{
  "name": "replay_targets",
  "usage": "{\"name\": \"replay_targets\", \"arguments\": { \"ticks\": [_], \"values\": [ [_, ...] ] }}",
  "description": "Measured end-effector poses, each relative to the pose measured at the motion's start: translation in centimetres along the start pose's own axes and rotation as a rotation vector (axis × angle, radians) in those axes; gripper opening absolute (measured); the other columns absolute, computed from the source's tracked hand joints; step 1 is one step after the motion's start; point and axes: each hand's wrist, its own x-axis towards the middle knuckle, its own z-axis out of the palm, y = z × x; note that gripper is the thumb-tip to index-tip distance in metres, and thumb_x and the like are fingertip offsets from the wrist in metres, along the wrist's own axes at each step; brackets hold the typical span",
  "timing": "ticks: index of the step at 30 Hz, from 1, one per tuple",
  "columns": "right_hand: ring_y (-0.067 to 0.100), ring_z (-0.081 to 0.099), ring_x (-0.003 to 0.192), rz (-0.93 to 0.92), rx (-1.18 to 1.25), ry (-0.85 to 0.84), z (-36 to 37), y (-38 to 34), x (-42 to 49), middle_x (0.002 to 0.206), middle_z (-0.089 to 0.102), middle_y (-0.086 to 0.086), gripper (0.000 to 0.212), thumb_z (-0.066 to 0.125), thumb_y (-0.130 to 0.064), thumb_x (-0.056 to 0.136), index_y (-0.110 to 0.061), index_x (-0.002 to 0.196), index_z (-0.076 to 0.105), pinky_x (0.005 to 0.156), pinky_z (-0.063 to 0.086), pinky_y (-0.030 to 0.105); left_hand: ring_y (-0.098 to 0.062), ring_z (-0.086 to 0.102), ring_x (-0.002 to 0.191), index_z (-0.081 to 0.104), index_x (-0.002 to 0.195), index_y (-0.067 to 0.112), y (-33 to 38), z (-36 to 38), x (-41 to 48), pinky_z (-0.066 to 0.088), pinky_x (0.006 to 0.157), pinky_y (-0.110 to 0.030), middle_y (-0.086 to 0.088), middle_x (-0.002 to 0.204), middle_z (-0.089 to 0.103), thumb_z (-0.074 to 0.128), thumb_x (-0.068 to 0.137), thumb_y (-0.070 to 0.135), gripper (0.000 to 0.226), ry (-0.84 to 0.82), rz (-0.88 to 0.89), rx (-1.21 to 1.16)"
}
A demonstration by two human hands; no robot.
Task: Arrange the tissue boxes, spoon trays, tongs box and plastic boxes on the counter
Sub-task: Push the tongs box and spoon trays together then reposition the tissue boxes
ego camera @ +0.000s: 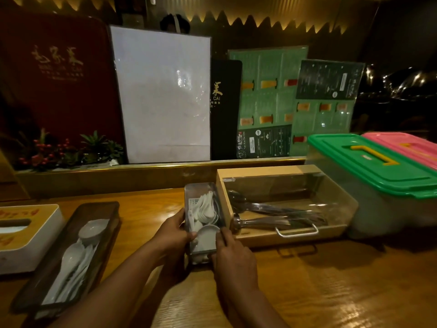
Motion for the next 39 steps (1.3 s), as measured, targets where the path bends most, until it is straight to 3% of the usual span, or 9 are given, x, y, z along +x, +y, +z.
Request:
{"name": "replay_targets", "arguments": {
  "ticks": [6,11,24,28,30,32,34,36,39],
  "values": [
    [0.021,0.065,0.097,-0.03,0.019,0.003,1.0,0.9,1.3,0.145,0.053,0.005,0.072,0.084,-0.026,0.076,-0.017,0.14,0.052,0.075,0.057,0.035,-0.019,0.06,0.118,0.049,0.145,0.032,0.4,-0.3,1.2,0.06,0.09,-0.045,0.006,0.131,0.065,0.068,0.083,-0.012,0.078,0.019,0.008,0.007],
    [0.023,0.058,0.112,-0.073,0.034,0.022,1.3,0.8,1.9,0.146,0.049,0.006,0.071,0.077,-0.021,0.084,-0.014,0.146,0.043,0.086,0.055,0.034,-0.019,0.058,0.122,0.045,0.149,0.03,0.2,-0.5,1.8,0.057,0.096,-0.047,0.006,0.138,0.061,0.068,0.084,-0.01,0.08,0.02,0.012,0.003],
    [0.021,0.056,0.114,-0.132,0.049,0.078,1.6,1.4,2.6,0.149,0.046,0.004,0.065,0.069,-0.03,0.091,-0.016,0.148,0.04,0.09,0.05,0.033,-0.023,0.051,0.133,0.041,0.151,0.033,0.6,-1.0,2.1,0.052,0.102,-0.052,0.006,0.142,0.056,0.067,0.085,-0.011,0.084,0.004,-0.008,-0.027],
    [0.019,0.046,0.131,-0.169,0.147,0.033,-0.4,2.1,1.9,0.158,0.036,-0.005,0.055,0.053,-0.037,0.1,-0.026,0.151,0.035,0.106,0.042,0.037,-0.021,0.055,0.124,0.042,0.15,0.031,0.9,-0.8,2.0,0.056,0.096,-0.048,0.006,0.138,0.057,0.065,0.087,-0.011,0.079,0.011,-0.02,0.006],
    [0.011,0.051,0.126,-0.24,0.223,0.089,-2.0,3.5,1.5,0.147,0.051,-0.008,0.044,0.049,-0.041,0.099,-0.031,0.142,0.049,0.103,0.047,0.035,-0.02,0.057,0.118,0.043,0.149,0.03,1.6,-0.5,1.7,0.059,0.091,-0.044,0.001,0.142,0.056,0.068,0.086,-0.008,0.077,0.021,-0.02,0.07],
    [0.005,0.06,0.103,-0.286,0.301,0.266,-3.6,5.7,0.9,0.116,0.068,-0.008,0.028,0.053,-0.036,0.096,-0.028,0.12,0.065,0.085,0.055,0.027,-0.025,0.057,0.12,0.043,0.148,0.027,2.3,0.1,1.4,0.059,0.086,-0.041,-0.002,0.143,0.054,0.076,0.081,-0.001,0.08,0.103,-0.005,0.231],
    [0.007,0.059,0.092,-0.226,0.356,0.519,-5.3,8.7,0.7,0.1,0.067,-0.005,0.016,0.058,-0.027,0.093,-0.024,0.107,0.067,0.076,0.053,0.024,-0.031,0.052,0.128,0.039,0.151,0.025,3.2,1.0,0.9,0.057,0.089,-0.042,-0.007,0.147,0.049,0.082,0.076,0.006,0.088,0.249,0.069,0.436],
    [0.017,0.056,0.094,-0.044,0.365,0.678,-7.1,12.7,1.1,0.103,0.061,0.002,0.019,0.063,-0.023,0.091,-0.019,0.109,0.065,0.075,0.054,0.035,-0.03,0.047,0.134,0.035,0.153,0.027,4.0,2.4,0.1,0.055,0.094,-0.042,-0.007,0.153,0.042,0.084,0.078,0.019,0.091,0.294,0.23,0.482],
    [0.031,0.05,0.115,0.324,0.372,0.621,-8.6,19.0,2.0,0.129,0.045,0.014,0.058,0.075,-0.04,0.082,-0.018,0.132,0.054,0.091,0.053,0.05,-0.027,0.037,0.144,0.026,0.155,0.04,5.4,5.0,-1.1,0.047,0.107,-0.047,0.002,0.161,0.033,0.083,0.077,0.043,0.097,0.101,0.354,0.378]
  ]
}}
